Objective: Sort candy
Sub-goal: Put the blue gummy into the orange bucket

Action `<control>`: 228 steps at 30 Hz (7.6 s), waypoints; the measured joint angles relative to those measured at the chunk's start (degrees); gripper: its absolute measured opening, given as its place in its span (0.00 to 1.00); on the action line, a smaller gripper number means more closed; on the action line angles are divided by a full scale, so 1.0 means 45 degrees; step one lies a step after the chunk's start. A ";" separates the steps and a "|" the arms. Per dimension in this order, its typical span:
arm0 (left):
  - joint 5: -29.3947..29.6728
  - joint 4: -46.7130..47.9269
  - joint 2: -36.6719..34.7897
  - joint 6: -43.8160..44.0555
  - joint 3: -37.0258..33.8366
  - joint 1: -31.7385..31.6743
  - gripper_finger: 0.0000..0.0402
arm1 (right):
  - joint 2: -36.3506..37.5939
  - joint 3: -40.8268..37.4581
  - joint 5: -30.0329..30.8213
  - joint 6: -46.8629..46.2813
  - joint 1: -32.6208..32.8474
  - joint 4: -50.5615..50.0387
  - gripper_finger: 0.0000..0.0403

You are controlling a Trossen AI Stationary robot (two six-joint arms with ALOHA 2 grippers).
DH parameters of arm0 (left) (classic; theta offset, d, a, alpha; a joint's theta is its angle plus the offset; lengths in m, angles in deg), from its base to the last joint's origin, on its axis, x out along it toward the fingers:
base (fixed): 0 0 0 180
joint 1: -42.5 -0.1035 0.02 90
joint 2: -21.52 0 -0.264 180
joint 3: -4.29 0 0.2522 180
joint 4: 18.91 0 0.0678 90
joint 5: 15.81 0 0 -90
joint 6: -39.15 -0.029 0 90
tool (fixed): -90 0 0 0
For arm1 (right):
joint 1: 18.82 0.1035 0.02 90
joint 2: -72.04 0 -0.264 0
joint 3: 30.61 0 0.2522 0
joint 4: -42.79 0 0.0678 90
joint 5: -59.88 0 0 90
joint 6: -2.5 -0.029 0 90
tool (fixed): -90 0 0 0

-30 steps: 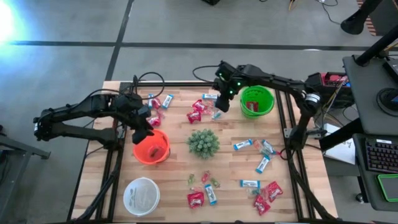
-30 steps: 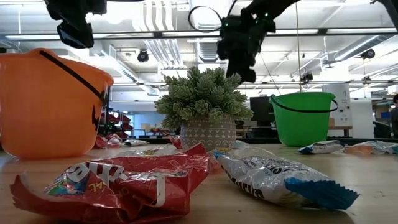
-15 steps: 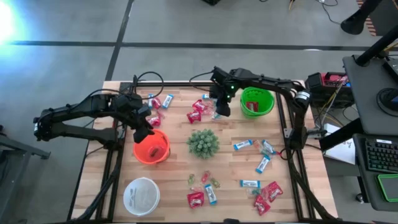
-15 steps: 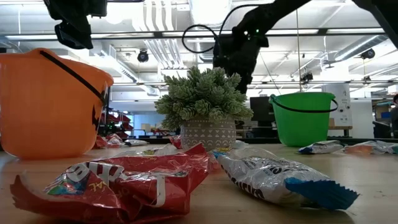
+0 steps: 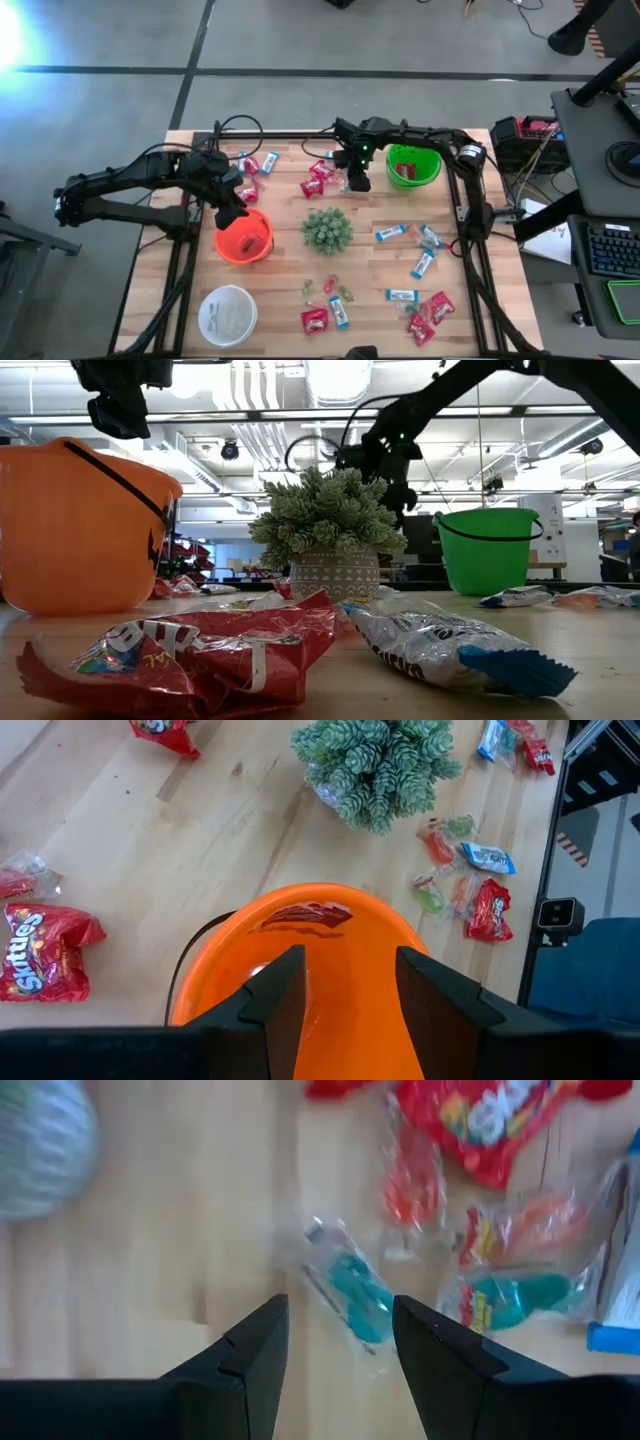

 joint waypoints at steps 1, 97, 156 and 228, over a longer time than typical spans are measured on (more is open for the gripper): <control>0.0000 -0.0002 0.0000 0.0039 0.0000 0.0000 0.35 | -0.0101 0.0000 0.0049 0.0065 -0.0004 -0.0035 0.42; -0.0622 -0.1964 0.1319 -0.0687 0.1712 0.0005 0.48 | 0.1370 0.5459 0.1926 -0.7019 0.4738 0.1484 0.02; 0.1564 -0.2230 0.4794 -0.3482 0.4818 -0.0301 0.00 | 0.1370 0.5469 0.2362 -0.8916 0.5139 0.2342 0.13; -0.1674 0.2767 0.0622 0.0009 0.0424 0.0554 0.18 | 0.5028 0.5479 0.7796 -0.9969 -0.0140 -0.6229 0.40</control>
